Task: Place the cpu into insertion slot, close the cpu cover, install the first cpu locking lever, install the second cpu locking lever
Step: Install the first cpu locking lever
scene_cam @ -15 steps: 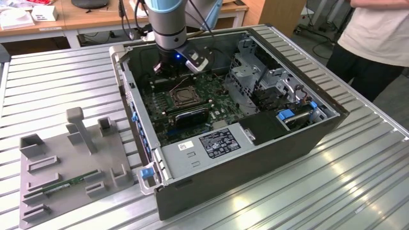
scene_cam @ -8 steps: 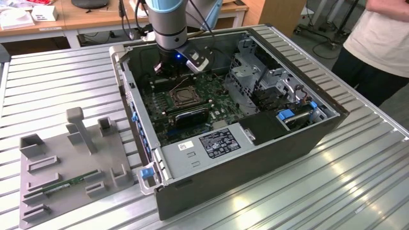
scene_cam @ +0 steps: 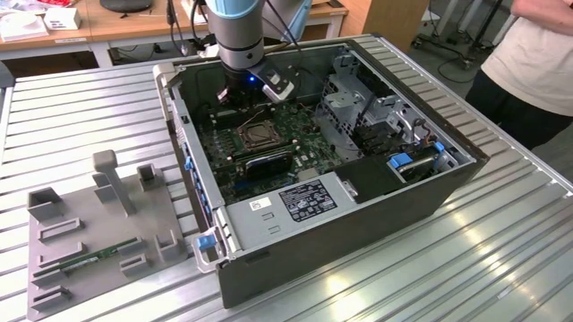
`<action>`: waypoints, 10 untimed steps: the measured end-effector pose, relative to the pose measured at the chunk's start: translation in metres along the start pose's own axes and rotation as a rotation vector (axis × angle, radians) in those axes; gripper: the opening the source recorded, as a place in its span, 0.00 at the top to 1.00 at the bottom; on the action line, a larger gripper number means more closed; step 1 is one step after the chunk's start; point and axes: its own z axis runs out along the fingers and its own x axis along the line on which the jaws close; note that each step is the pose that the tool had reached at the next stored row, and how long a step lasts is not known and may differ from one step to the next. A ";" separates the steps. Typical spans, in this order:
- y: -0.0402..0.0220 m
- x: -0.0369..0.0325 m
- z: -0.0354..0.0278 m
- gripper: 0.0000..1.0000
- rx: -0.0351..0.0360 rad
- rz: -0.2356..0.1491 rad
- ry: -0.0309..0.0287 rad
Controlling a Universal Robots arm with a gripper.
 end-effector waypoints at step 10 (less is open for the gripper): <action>-0.0011 -0.0003 0.0044 0.89 0.0000 0.000 0.0000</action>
